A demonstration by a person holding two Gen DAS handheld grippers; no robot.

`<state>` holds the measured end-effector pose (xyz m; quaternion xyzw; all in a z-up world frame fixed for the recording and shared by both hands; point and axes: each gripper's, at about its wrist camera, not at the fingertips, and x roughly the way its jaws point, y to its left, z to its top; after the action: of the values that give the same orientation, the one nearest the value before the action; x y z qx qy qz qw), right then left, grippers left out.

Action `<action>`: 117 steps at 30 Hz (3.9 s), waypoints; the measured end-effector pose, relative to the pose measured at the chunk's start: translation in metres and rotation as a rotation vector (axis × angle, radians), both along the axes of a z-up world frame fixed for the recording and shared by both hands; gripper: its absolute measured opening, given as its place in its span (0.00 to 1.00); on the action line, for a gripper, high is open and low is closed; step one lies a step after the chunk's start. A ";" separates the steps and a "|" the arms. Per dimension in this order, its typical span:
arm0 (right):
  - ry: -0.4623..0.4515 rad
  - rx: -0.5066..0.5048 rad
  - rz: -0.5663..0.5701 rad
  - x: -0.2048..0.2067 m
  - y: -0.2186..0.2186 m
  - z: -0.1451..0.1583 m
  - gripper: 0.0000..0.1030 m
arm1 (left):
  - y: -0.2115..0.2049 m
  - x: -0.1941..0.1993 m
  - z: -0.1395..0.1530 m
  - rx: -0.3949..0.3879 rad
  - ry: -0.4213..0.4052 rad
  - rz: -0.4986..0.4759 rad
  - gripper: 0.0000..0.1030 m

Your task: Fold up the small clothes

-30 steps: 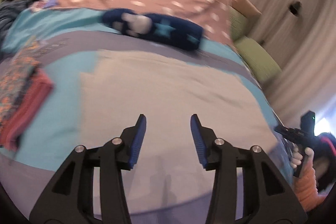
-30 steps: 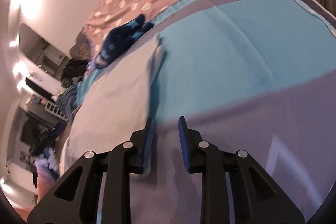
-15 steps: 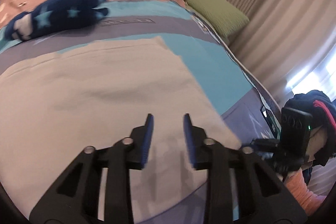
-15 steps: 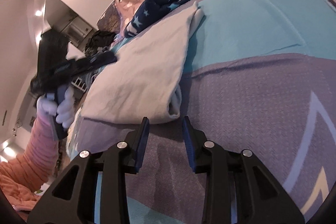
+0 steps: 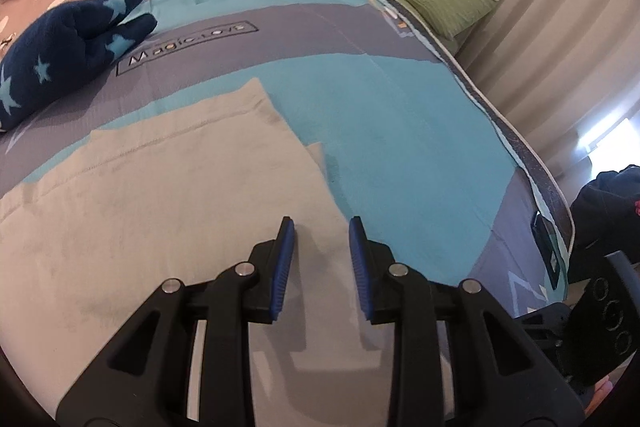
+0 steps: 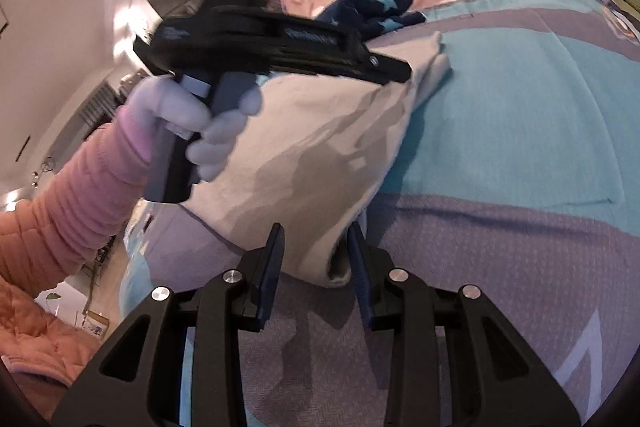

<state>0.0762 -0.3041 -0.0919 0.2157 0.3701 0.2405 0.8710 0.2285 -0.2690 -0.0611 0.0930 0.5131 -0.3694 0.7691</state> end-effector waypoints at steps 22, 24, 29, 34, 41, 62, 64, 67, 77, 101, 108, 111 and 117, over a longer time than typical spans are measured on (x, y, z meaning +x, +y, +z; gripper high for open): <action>0.162 0.033 0.449 0.025 0.022 -0.016 0.32 | 0.012 0.014 -0.001 -0.019 0.007 0.030 0.47; 0.186 0.077 0.511 0.020 0.018 -0.019 0.32 | 0.006 0.016 0.001 -0.015 0.002 0.022 0.47; 0.200 0.143 0.468 0.023 0.007 -0.031 0.22 | -0.019 0.012 -0.004 -0.014 0.052 -0.058 0.32; 0.166 0.096 0.432 0.015 0.011 -0.029 0.22 | -0.052 0.008 -0.027 0.150 -0.048 -0.082 0.24; 0.175 0.116 0.285 0.013 0.003 -0.029 0.04 | -0.066 0.012 -0.035 0.181 -0.141 -0.023 0.12; 0.148 0.076 -0.118 -0.068 -0.021 0.002 0.13 | 0.138 -0.072 0.037 -0.070 -0.285 0.093 0.60; 0.132 0.049 -0.099 -0.063 -0.003 0.011 0.13 | 0.198 -0.086 0.037 -0.069 -0.307 0.182 0.60; 0.110 0.032 -0.059 -0.049 0.020 0.019 0.19 | 0.296 -0.109 0.033 -0.074 -0.326 0.370 0.60; 0.311 0.252 -0.273 -0.042 0.046 -0.015 0.27 | 0.481 -0.169 -0.017 -0.237 -0.149 0.662 0.59; 0.233 -0.284 0.021 0.132 0.267 0.077 0.31 | 0.485 -0.096 -0.048 -0.594 -0.014 0.412 0.40; 0.254 -0.356 0.130 0.175 0.314 0.068 0.31 | 0.498 -0.104 -0.048 -0.754 -0.019 0.368 0.37; 0.260 -0.376 0.181 0.182 0.329 0.066 0.31 | 0.498 -0.102 -0.049 -0.761 -0.003 0.370 0.42; 0.257 -0.444 0.172 0.217 0.345 0.071 0.32 | 0.473 -0.086 -0.051 -0.577 0.040 0.331 0.44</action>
<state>0.2934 0.0408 -0.0208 0.0157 0.5383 0.1971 0.8192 0.1428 0.2041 -0.1118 -0.2205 0.4104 -0.3714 0.8032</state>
